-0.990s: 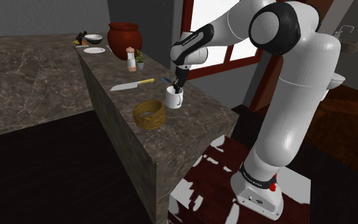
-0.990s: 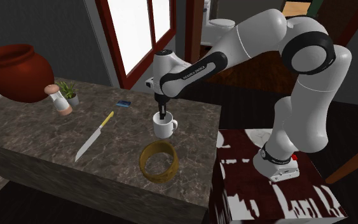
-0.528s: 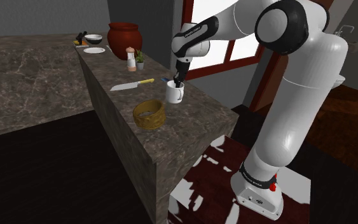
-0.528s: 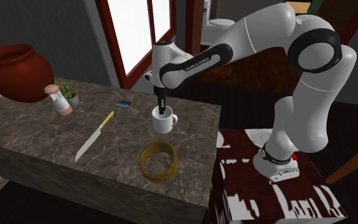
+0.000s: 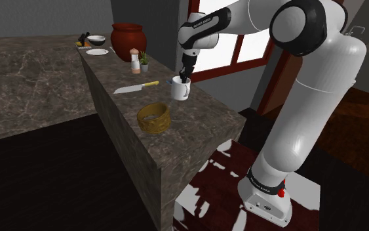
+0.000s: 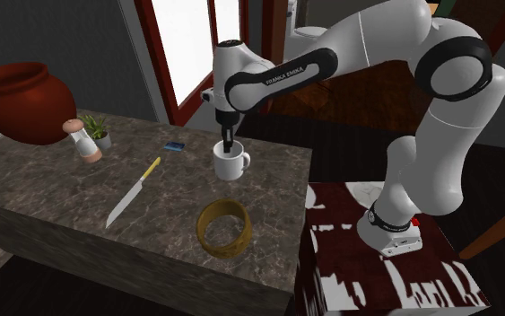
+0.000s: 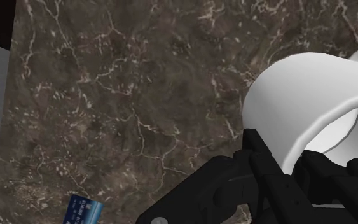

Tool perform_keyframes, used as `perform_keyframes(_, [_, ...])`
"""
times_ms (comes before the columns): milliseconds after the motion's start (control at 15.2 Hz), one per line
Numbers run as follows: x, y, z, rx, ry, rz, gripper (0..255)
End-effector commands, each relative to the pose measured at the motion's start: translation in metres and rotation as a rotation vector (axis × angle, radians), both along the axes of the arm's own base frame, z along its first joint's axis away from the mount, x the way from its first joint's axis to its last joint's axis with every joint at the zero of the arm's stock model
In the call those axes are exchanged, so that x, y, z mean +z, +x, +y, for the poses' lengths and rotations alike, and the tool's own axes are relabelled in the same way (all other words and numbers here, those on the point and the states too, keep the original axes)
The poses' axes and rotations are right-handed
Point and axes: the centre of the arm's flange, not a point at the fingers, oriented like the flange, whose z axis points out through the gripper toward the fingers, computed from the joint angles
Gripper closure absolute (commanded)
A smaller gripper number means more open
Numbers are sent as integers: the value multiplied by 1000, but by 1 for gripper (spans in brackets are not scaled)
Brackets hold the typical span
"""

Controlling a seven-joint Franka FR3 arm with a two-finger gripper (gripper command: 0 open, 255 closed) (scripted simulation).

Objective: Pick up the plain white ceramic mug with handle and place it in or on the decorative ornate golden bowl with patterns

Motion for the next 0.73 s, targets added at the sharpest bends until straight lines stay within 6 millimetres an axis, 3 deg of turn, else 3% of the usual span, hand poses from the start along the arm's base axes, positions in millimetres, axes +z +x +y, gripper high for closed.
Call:
perform_keyframes(0, [11, 1, 0, 0, 0, 0, 255])
perform_keyframes(660, [64, 1, 0, 0, 0, 0, 255])
